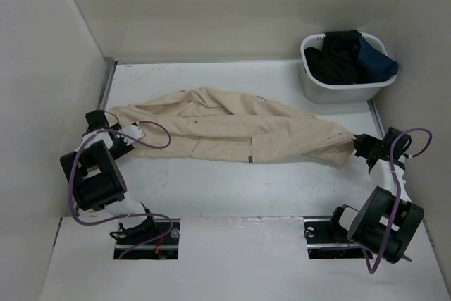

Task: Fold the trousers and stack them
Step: Flatten the trousers out

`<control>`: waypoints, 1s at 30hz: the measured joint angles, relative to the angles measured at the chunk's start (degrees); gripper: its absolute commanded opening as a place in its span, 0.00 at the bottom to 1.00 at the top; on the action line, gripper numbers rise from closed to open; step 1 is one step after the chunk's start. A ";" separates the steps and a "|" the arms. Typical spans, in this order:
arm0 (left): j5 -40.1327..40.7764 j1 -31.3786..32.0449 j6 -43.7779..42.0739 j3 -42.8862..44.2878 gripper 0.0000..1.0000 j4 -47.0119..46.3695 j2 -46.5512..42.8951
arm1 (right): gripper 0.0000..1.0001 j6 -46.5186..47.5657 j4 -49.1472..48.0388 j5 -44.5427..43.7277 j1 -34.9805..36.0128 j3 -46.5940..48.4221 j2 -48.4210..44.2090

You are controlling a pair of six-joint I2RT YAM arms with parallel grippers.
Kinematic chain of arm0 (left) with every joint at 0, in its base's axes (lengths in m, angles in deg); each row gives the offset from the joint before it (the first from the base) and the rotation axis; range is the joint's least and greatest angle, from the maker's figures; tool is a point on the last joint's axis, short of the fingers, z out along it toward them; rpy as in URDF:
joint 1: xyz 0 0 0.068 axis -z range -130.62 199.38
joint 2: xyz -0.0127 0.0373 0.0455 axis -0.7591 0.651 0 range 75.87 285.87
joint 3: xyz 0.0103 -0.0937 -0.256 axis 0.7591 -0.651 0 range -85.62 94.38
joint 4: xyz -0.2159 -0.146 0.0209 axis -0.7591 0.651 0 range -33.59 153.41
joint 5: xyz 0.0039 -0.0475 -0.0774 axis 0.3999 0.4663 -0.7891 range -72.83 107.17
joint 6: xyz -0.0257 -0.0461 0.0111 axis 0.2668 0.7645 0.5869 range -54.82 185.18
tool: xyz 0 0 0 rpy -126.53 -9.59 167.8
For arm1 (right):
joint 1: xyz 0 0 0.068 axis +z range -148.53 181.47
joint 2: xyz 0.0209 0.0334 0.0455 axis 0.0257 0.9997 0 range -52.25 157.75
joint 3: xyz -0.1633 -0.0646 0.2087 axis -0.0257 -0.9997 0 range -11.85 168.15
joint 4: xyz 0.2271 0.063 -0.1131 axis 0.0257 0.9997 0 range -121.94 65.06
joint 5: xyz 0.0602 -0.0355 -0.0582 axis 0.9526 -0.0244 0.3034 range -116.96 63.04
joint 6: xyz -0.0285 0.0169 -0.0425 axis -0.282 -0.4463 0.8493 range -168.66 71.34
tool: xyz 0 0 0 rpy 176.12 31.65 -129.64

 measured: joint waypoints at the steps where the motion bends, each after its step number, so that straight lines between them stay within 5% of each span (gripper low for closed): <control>1: 0.02 0.17 -0.33 0.00 0.55 -0.50 0.28 | 0.00 0.15 0.00 0.24 -0.22 0.04 -0.13; 3: 0.52 0.68 -0.98 0.39 0.45 -1.49 1.25 | 0.00 0.42 0.00 0.61 -0.63 0.07 -0.39; 6: 2.19 1.57 -1.68 2.99 0.07 -1.70 5.20 | 0.00 1.51 0.24 1.09 -0.72 0.50 -0.42; 8: 4.28 2.34 -1.92 5.18 0.00 -1.97 8.22 | 0.00 3.17 0.81 1.49 -0.52 1.88 -0.04; 13: 2.97 1.64 3.04 12.52 0.00 1.11 12.44 | 0.00 12.37 5.29 2.75 4.98 17.38 8.63; 19: -5.62 -0.59 11.50 38.05 0.00 17.31 16.50 | 0.00 26.49 7.39 7.69 8.68 42.32 16.55; 23: -7.65 -2.12 12.57 42.21 0.01 19.58 10.38 | 0.00 32.89 8.11 10.05 6.75 38.16 7.98; 30: -5.68 -6.97 10.58 24.41 0.03 22.05 -3.32 | 0.00 35.17 11.78 10.10 1.42 10.38 -12.33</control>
